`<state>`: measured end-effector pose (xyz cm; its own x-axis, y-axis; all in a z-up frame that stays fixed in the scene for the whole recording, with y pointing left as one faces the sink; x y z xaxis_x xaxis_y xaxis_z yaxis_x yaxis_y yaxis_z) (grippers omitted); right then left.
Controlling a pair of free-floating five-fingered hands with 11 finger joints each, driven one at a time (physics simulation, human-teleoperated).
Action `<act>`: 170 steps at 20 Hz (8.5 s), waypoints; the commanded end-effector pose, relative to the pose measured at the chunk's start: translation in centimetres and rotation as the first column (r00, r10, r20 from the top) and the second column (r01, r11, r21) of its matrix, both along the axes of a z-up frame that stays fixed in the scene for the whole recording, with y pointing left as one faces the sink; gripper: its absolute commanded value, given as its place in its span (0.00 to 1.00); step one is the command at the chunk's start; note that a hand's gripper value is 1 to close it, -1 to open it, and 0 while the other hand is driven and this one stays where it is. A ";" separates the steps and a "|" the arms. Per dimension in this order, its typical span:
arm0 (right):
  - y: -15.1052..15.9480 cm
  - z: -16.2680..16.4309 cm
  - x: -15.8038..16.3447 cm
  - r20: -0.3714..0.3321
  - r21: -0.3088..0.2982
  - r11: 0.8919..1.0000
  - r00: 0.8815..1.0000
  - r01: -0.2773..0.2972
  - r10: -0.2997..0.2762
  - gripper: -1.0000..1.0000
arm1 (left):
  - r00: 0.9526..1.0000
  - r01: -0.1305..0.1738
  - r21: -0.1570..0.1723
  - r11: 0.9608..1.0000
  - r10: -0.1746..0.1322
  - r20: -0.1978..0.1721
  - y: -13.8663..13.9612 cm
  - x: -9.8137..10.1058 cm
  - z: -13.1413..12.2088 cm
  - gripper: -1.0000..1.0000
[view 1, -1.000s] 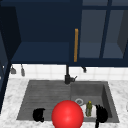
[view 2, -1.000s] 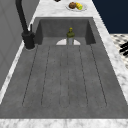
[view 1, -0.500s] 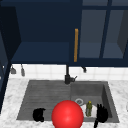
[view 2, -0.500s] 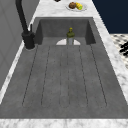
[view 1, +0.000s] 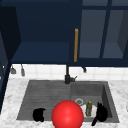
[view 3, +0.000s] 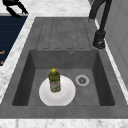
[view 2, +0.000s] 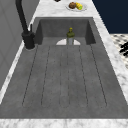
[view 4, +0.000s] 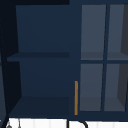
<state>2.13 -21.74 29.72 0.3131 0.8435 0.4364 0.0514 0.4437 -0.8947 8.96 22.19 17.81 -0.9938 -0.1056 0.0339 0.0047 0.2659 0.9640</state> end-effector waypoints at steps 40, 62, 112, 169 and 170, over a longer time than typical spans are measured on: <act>14.1 4.2 0.2 0.269 0.437 0.885 0.915 0.161 -0.300 0.00 | 1.000 0.000 0.000 1.000 0.000 0.000 0.0 0.0 0.0 0.50; 16.9 8.9 0.6 0.316 0.649 0.705 0.741 0.286 -0.592 0.00 | 1.000 0.000 0.000 1.000 0.000 0.000 0.0 0.0 0.0 0.50; 22.4 27.9 2.5 0.175 0.796 0.458 0.573 0.397 -0.800 0.00 | 1.000 0.000 0.000 1.000 0.000 0.000 0.0 0.0 0.0 0.50; 19.2 35.4 25.3 0.246 0.890 0.401 0.514 0.215 -0.822 1.00 | 1.000 0.000 0.000 1.000 0.000 0.000 0.0 0.0 0.0 0.50; 19.1 35.7 24.1 0.281 0.899 0.410 0.519 0.151 -0.807 1.00 | 1.000 0.000 0.000 1.000 0.000 0.000 0.0 0.0 0.0 0.50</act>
